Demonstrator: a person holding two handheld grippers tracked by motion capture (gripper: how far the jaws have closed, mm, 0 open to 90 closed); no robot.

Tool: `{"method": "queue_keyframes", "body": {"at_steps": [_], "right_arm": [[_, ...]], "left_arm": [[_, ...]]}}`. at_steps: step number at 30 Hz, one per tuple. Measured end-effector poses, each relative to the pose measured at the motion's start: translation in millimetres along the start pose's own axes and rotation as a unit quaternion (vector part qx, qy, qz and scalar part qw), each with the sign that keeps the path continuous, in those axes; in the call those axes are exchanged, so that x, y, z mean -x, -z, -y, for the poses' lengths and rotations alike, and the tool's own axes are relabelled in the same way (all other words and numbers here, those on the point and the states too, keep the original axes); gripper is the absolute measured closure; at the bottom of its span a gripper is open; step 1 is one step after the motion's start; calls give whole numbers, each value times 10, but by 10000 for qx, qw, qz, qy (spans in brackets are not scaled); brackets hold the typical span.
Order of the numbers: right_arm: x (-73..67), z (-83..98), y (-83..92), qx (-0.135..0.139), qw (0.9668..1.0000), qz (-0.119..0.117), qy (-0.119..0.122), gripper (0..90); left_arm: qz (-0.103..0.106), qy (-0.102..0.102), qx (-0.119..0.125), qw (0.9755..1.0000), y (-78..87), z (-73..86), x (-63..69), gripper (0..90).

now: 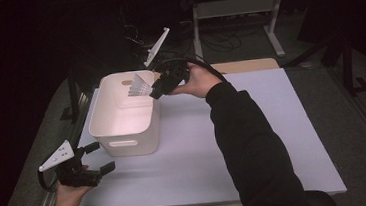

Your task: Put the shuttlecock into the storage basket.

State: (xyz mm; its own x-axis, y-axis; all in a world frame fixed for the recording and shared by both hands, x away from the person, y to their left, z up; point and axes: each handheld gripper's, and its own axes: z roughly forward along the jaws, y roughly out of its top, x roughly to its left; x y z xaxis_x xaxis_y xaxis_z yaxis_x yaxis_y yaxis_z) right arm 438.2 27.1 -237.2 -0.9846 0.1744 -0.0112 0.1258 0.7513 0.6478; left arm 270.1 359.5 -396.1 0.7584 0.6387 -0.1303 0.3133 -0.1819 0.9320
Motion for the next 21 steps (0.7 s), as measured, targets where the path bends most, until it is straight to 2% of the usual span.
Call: {"method": "queue_keyframes", "body": {"at_steps": [21], "right_arm": [[-45, -104, -290, -30, 9995, -287, 93, 640]], "left_arm": [[11, -6, 1, 10000, 3, 0, 3, 0]]}}
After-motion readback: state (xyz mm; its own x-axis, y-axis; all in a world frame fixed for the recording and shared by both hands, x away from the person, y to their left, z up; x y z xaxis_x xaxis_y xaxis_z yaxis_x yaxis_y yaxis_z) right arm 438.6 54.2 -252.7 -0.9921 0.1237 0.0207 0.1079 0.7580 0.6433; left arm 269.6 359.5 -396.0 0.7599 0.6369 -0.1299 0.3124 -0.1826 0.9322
